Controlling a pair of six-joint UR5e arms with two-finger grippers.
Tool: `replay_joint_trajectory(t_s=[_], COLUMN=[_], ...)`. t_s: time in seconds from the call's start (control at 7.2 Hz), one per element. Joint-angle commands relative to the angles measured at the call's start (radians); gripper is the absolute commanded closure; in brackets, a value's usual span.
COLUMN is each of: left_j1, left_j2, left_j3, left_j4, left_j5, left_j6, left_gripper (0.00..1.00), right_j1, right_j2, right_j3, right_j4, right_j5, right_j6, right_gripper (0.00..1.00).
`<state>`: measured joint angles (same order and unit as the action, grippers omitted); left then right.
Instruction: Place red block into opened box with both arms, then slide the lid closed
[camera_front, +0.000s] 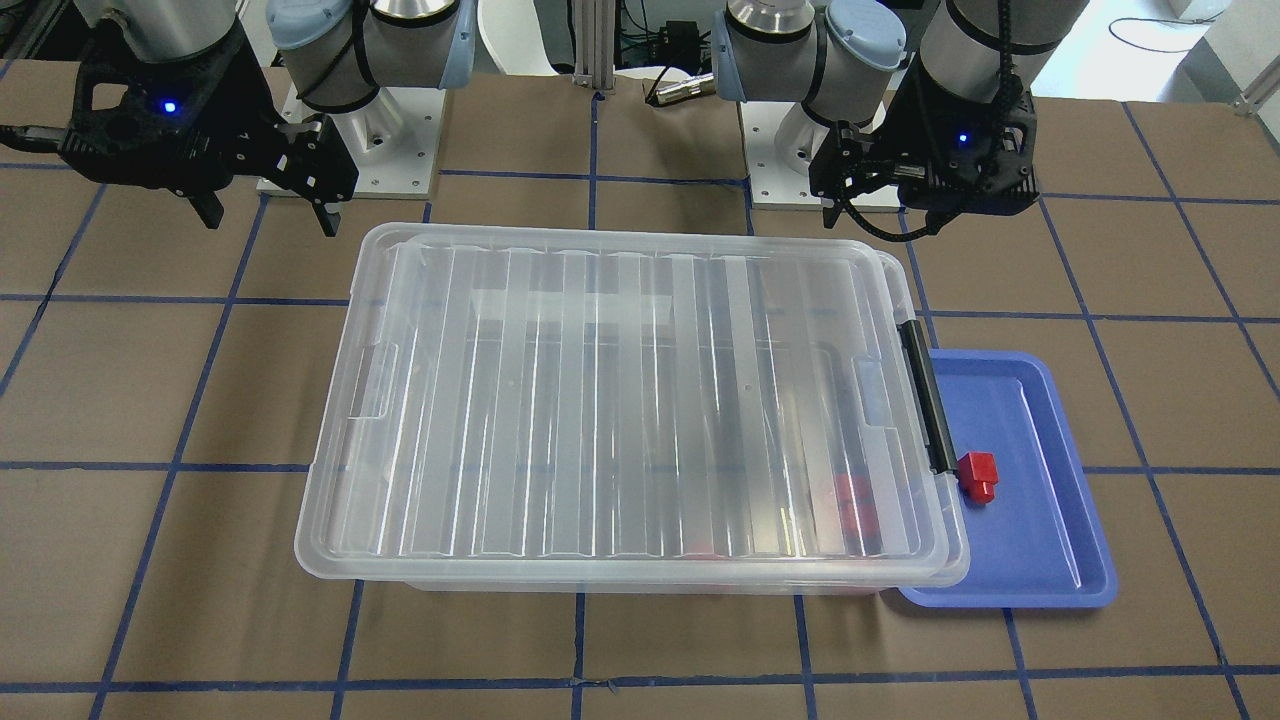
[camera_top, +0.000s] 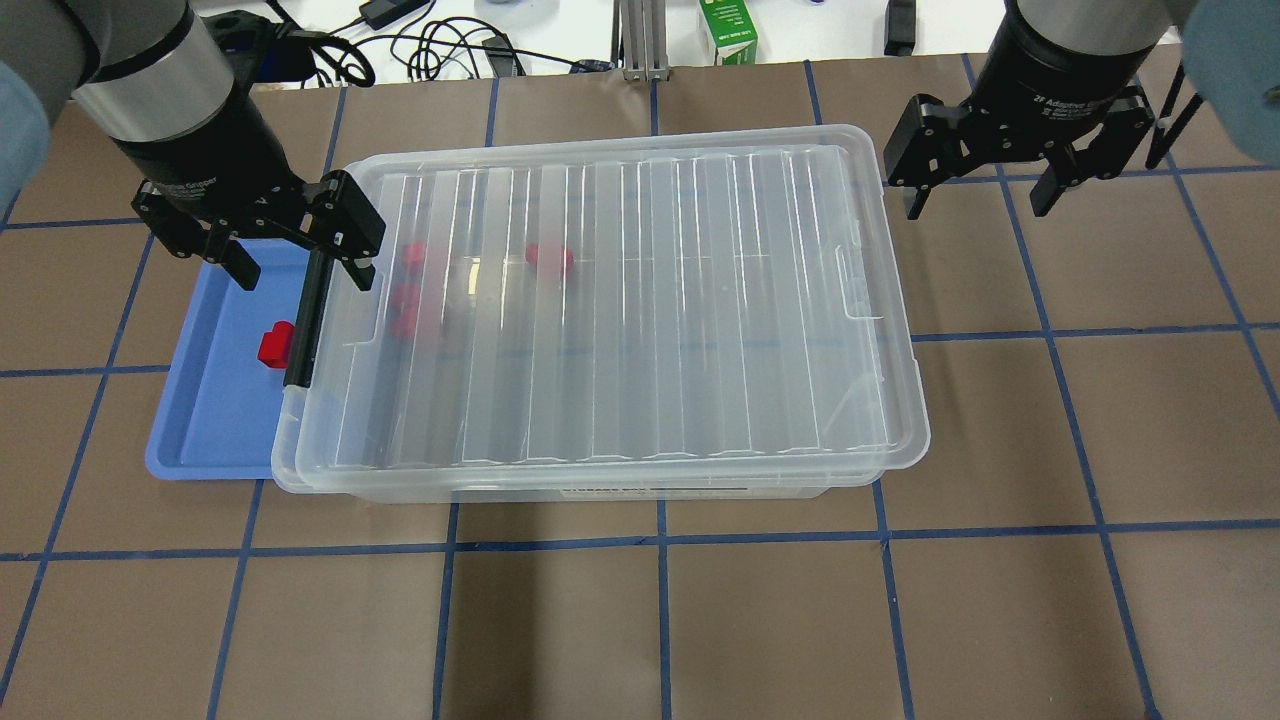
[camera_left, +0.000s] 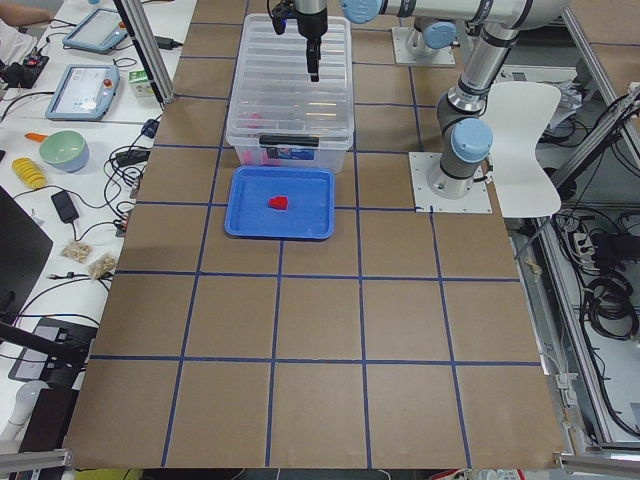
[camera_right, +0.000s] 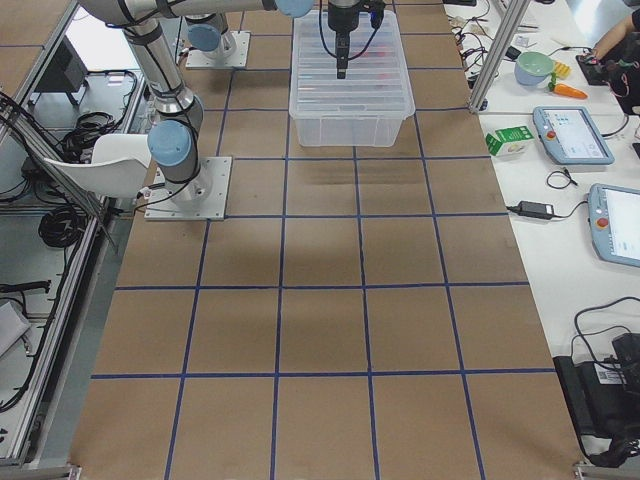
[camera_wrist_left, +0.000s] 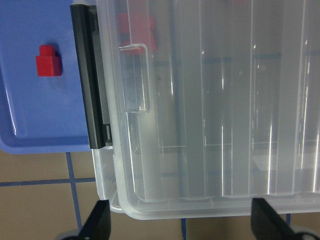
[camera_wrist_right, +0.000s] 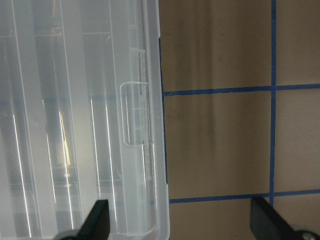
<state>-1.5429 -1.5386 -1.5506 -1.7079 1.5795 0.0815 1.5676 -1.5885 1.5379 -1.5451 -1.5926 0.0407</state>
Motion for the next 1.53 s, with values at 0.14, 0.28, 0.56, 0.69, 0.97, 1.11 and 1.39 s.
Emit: replay_joint_trajectory(t_s=[0.14,0.28,0.56,0.69,0.97,1.11,1.39], left_j1=[0.1,0.168,0.268,0.314,0.392,0.394,0.394], left_j2=[-0.037,-0.061,-0.107,-0.144,-0.213,-0.253,-0.325], left_j3=[-0.006,-0.006,-0.006,-0.008,-0.015,-0.041,-0.139], left_j4=[0.054,0.095,0.128,0.202,0.261,0.351,0.566], left_j5=[0.001,0.005,0.005,0.005,-0.003,-0.006,-0.007], left_j6=[0.081,0.105,0.15,0.266,0.375,0.379,0.386], left_gripper=[0.0,0.0,0.0,0.0,0.0,0.0,0.0], right_j1=[-0.008,-0.007,-0.009,-0.012,-0.036,-0.073,-0.121], right_j2=[0.071,0.087,0.099,0.099,0.101,0.099,0.099], right_j3=[0.198,0.273,0.347,0.347,0.349,0.35,0.35], right_j4=[-0.313,-0.42,-0.535,-0.536,-0.541,-0.537,-0.535], right_j5=[0.002,0.002,-0.007,-0.009,-0.009,-0.01,-0.015], right_j6=[-0.002,-0.004,-0.008,-0.01,-0.028,-0.05,-0.108], right_gripper=[0.0,0.0,0.0,0.0,0.0,0.0,0.0])
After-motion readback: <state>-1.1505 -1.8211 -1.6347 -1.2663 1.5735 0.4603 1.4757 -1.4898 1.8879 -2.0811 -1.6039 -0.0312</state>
